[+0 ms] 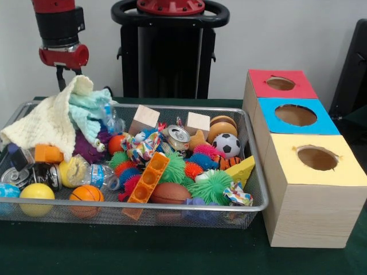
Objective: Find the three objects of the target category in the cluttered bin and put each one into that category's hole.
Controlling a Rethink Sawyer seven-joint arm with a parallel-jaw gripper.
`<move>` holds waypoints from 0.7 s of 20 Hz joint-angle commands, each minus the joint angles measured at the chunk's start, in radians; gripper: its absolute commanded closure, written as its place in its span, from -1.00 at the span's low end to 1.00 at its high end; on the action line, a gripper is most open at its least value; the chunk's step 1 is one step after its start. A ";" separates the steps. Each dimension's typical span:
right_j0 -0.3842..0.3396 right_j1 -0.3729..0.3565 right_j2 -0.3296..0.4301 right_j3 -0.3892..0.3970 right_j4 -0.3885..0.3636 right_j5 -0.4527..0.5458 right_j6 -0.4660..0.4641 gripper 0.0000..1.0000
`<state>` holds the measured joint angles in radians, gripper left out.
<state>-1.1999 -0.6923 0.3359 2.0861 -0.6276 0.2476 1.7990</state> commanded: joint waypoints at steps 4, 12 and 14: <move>-0.021 -0.105 0.107 0.069 -0.026 0.208 -0.165 -1.00; -0.031 -0.118 0.139 0.085 -0.015 0.212 -0.133 -1.00; -0.028 -0.122 0.143 0.085 -0.006 0.215 -0.123 -1.00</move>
<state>-1.2272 -0.7937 0.3791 2.1619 -0.6280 0.3661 1.7990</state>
